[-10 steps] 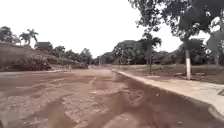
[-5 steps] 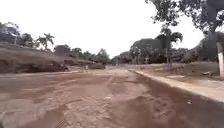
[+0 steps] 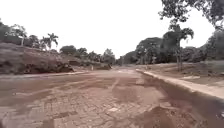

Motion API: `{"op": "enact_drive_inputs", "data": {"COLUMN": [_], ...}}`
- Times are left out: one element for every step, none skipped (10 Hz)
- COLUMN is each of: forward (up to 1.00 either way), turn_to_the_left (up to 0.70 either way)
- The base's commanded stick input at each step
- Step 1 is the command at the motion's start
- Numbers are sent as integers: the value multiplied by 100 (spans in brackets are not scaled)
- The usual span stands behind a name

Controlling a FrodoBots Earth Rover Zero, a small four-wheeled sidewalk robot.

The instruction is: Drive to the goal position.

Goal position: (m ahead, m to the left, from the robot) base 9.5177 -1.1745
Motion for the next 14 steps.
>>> {"op": "enact_drive_inputs", "data": {"forward": [100,100,100,100,100,100,100,100,100,100,100,100,100,100], "turn_to_the_left": [0,0,0,0,0,0,0,0,0,0,0,0,0,0]}}
